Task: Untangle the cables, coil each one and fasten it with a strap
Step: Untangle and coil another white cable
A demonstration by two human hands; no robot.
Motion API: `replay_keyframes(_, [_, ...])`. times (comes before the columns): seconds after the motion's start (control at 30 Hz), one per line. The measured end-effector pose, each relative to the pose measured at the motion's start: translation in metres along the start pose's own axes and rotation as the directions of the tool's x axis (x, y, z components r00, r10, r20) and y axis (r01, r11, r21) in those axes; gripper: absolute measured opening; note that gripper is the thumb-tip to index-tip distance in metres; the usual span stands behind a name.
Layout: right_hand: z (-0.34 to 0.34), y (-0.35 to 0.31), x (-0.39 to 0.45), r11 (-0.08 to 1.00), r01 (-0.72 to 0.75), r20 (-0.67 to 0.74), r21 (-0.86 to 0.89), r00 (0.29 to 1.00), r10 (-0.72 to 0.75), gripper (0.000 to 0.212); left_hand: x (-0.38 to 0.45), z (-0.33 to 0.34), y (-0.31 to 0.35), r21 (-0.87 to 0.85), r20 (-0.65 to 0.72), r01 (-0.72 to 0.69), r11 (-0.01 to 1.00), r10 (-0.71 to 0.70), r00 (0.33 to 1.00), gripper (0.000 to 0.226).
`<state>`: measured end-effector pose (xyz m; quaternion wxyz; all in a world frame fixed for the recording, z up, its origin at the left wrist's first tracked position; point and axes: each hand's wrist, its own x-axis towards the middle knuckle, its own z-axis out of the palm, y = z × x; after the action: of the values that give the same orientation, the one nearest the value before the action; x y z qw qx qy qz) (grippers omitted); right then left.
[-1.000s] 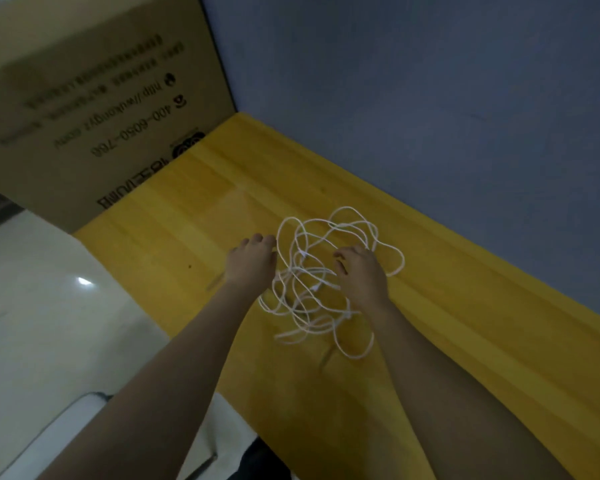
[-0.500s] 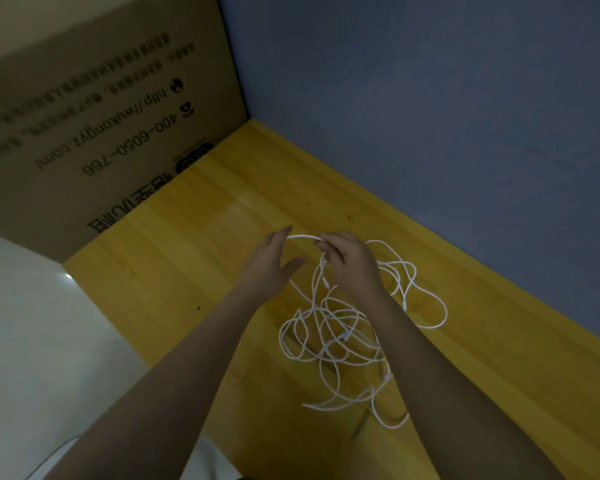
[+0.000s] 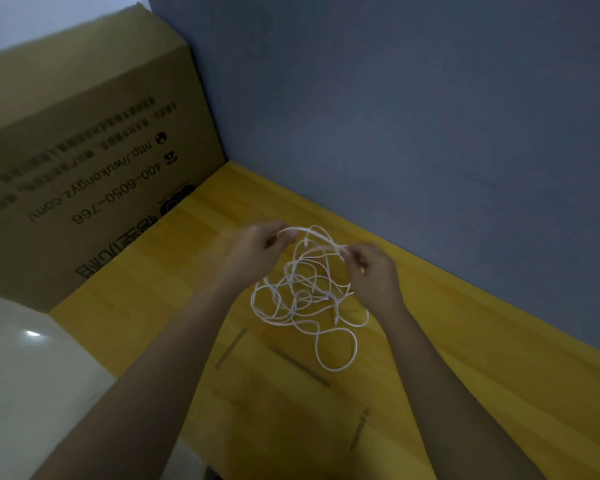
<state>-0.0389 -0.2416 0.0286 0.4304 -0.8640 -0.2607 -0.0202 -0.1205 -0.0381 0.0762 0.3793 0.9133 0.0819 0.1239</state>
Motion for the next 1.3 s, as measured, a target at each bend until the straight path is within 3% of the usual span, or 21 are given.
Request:
replay_keyframes(0.1, [0.018,0.016,-0.039,0.973,0.018,0.331,-0.231,0.942,0.061,0.024,-0.007,0.006,-0.034,0.234,0.249,-0.067,0.97,0.007,0.968,0.068])
replay_keyframes(0.17, [0.037,0.02,-0.064,0.948,0.002,0.429,-0.317,0.892,0.141,0.024,-0.014,0.011,-0.06,0.284,0.399,-0.076,0.956,-0.046,0.916,0.07])
replay_keyframes(0.27, [0.077,0.014,-0.091,0.94,-0.197,0.375,-0.278,0.879,0.295,0.024,-0.026,0.021,-0.089,0.286,0.581,-0.06,0.956,-0.124,0.804,0.058])
replay_keyframes(0.33, [0.1,0.004,-0.101,0.925,-0.331,0.288,-0.186,0.882,0.373,0.028,-0.034,0.022,-0.107,0.295,0.614,-0.077,0.952,-0.127,0.779,0.061])
replay_keyframes(0.43, [0.124,-0.008,-0.107,0.883,-0.47,-0.106,-0.02,0.879,0.465,0.033,-0.043,0.019,-0.123,0.334,0.619,-0.089,0.938,-0.147,0.772,0.043])
replay_keyframes(0.5, [0.131,-0.009,-0.108,0.844,-0.534,-0.348,0.055,0.782,0.517,0.038,-0.046,0.019,-0.129,0.393,0.578,-0.133,0.91,-0.132,0.806,0.035])
replay_keyframes(0.53, [0.133,-0.007,-0.108,0.811,-0.579,-0.391,0.09,0.728,0.563,0.04,-0.047,0.022,-0.134,0.402,0.56,-0.142,0.905,-0.12,0.82,0.036])
replay_keyframes(0.6, [0.133,-0.001,-0.104,0.739,-0.672,-0.361,0.05,0.678,0.641,0.048,-0.047,0.026,-0.137,0.368,0.565,-0.175,0.913,-0.07,0.822,0.054])
replay_keyframes(0.67, [0.131,0.008,-0.102,0.672,-0.733,-0.267,-0.11,0.673,0.69,0.053,-0.048,0.033,-0.137,0.335,0.586,-0.243,0.91,0.001,0.811,0.078])
replay_keyframes(0.77, [0.127,0.018,-0.094,0.592,-0.754,-0.224,-0.285,0.653,0.724,0.046,-0.049,0.039,-0.131,0.281,0.561,-0.305,0.91,0.102,0.822,0.07])
replay_keyframes(0.9, [0.134,0.027,-0.09,0.613,-0.658,-0.253,-0.438,0.744,0.618,0.028,-0.047,0.048,-0.131,0.266,0.488,-0.322,0.909,0.161,0.858,0.072])
replay_keyframes(0.97, [0.137,0.028,-0.092,0.694,-0.648,-0.359,-0.313,0.757,0.546,0.023,-0.043,0.056,-0.132,0.275,0.455,-0.326,0.904,0.176,0.873,0.069])
replay_keyframes(1.1, [0.137,0.021,-0.097,0.822,-0.545,-0.571,0.164,0.627,0.53,0.014,-0.038,0.074,-0.132,0.249,0.388,-0.298,0.922,0.187,0.903,0.062])
replay_keyframes(1.3, [0.139,0.031,-0.1,0.862,-0.374,-0.644,0.341,0.575,0.505,0.008,-0.031,0.107,-0.128,0.142,0.302,-0.373,0.917,0.318,0.899,0.065])
